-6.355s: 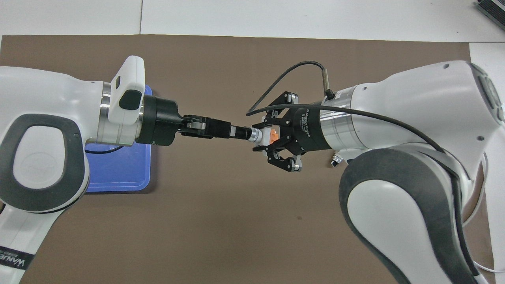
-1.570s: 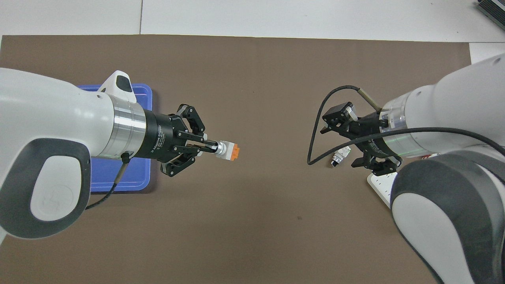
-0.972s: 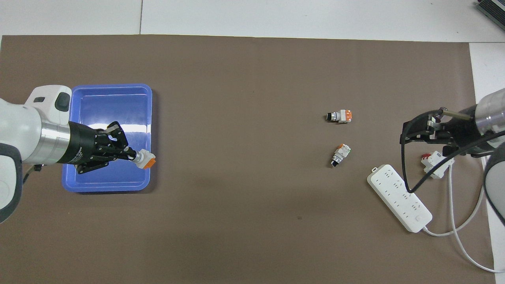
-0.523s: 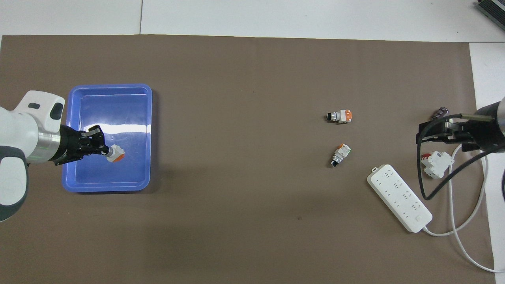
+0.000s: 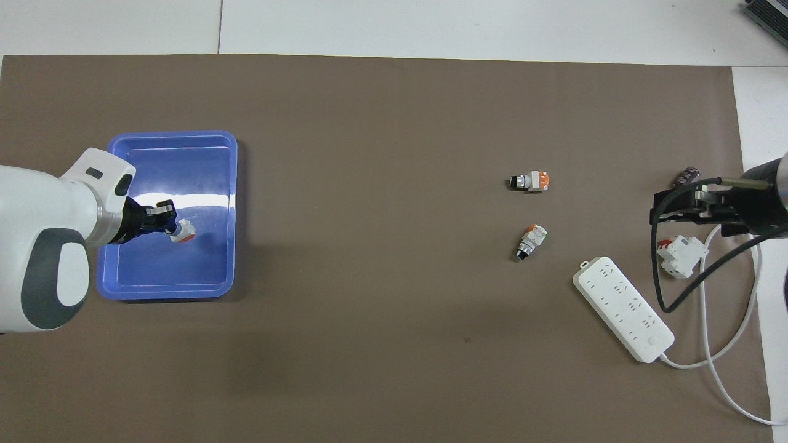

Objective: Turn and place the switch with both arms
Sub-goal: 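Open the left gripper to release the switch in the tray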

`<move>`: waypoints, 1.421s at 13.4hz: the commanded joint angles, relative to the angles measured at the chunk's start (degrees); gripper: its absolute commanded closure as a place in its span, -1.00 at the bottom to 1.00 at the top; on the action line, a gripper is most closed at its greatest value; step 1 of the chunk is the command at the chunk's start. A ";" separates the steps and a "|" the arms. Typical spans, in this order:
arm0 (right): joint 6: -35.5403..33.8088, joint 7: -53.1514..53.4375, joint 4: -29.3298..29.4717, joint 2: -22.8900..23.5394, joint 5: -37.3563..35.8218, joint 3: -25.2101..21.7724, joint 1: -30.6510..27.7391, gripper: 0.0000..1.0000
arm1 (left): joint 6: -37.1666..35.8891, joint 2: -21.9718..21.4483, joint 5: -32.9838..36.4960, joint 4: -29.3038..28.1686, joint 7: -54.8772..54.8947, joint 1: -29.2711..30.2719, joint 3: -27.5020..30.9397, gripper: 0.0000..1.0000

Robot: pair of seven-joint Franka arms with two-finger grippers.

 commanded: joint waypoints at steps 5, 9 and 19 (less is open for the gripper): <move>-1.30 -1.04 0.10 -0.52 -1.20 6.15 -5.70 -1.00 | 2.28 -2.41 1.16 -5.45 12.53 -0.47 -0.53 1.00; -2.09 -1.21 0.98 -0.34 -2.34 6.14 -5.60 -1.00 | 2.11 -2.15 1.16 -4.57 17.98 -0.39 -0.53 0.37; -2.00 -0.86 0.19 -0.96 -2.34 6.50 -5.43 -1.00 | -0.87 -3.37 1.16 7.37 18.52 -1.87 -1.24 -1.00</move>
